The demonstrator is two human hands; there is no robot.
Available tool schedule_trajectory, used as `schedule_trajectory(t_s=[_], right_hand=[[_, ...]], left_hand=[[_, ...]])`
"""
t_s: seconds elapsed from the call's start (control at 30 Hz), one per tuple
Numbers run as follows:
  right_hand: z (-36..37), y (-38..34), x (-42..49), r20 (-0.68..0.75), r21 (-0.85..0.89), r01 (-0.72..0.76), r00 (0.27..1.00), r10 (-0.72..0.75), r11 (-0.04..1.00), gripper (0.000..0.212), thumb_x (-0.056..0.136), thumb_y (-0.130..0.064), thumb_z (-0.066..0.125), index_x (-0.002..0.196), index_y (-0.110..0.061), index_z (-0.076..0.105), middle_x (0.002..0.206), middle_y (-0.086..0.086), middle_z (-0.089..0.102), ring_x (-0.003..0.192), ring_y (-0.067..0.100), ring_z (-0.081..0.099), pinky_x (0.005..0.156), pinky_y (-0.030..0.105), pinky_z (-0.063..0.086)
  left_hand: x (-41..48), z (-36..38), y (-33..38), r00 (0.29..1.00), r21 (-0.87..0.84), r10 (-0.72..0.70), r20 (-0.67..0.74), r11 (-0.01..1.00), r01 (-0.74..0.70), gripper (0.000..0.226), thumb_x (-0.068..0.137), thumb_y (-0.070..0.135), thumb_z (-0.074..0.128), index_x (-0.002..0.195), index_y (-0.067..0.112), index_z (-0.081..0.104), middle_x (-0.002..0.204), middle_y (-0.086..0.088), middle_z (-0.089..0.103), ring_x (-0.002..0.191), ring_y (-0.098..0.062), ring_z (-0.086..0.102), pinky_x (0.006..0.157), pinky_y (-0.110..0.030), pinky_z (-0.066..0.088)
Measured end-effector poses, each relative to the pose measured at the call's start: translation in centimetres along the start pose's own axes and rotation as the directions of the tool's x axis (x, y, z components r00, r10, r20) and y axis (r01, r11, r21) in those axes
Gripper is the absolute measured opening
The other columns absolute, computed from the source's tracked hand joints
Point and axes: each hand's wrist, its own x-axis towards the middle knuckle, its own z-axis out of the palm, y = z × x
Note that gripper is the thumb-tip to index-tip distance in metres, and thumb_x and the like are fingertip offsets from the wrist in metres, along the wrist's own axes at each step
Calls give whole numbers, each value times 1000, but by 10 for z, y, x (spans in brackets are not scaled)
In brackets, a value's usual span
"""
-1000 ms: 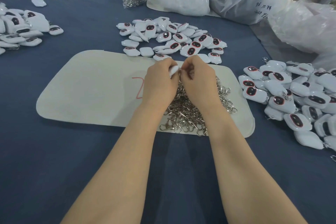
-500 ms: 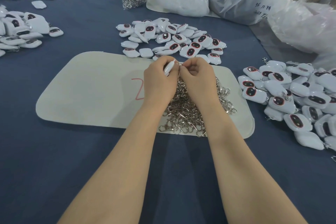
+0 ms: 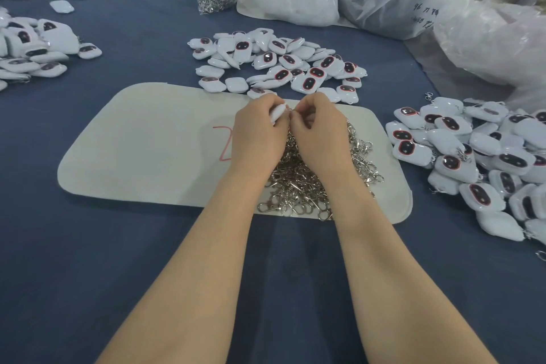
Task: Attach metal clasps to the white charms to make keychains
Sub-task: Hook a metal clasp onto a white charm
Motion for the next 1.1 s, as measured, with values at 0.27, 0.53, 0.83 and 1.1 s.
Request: schedule_trajectory(t_s=[0.27, 0.53, 0.83, 1.1], right_hand=[[-1, -2, 0, 8, -7, 47, 999, -47, 999, 9, 89, -7, 57, 89, -15, 52, 84, -1, 59, 73, 9, 53, 68, 16, 43], [-2, -4, 2, 1, 168, -43, 999, 44, 985, 12, 88, -11, 60, 87, -21, 53, 79, -14, 56, 67, -5, 51, 63, 6, 40], [-3, -5, 0, 9, 189, -36, 999, 34, 981, 20, 88, -9, 59, 80, -24, 50, 76, -13, 55, 68, 1, 51, 62, 9, 41], [0, -7, -3, -30, 91, 115, 993, -113, 989, 11, 88, 0, 52, 84, -10, 49, 84, 8, 57, 78, 21, 56, 63, 10, 42]], left_hand=[[1, 0, -1, 1000, -22, -21, -16, 1000, 20, 12, 91, 14, 57, 98, 9, 66, 87, 1, 62, 80, -16, 52, 65, -19, 35], [1, 1, 3, 996, -178, -85, -33, 981, 78, 10, 91, 15, 58, 92, 14, 68, 81, 9, 63, 76, -8, 55, 64, -15, 40], [2, 0, 4, 996, -221, -90, -16, 972, 85, 8, 90, 14, 59, 88, 18, 65, 81, 10, 62, 75, -7, 56, 67, -18, 44], [2, -4, 5, 989, -270, -140, 39, 952, 146, 12, 87, 11, 59, 80, 19, 65, 75, 7, 61, 77, -18, 58, 78, -39, 52]])
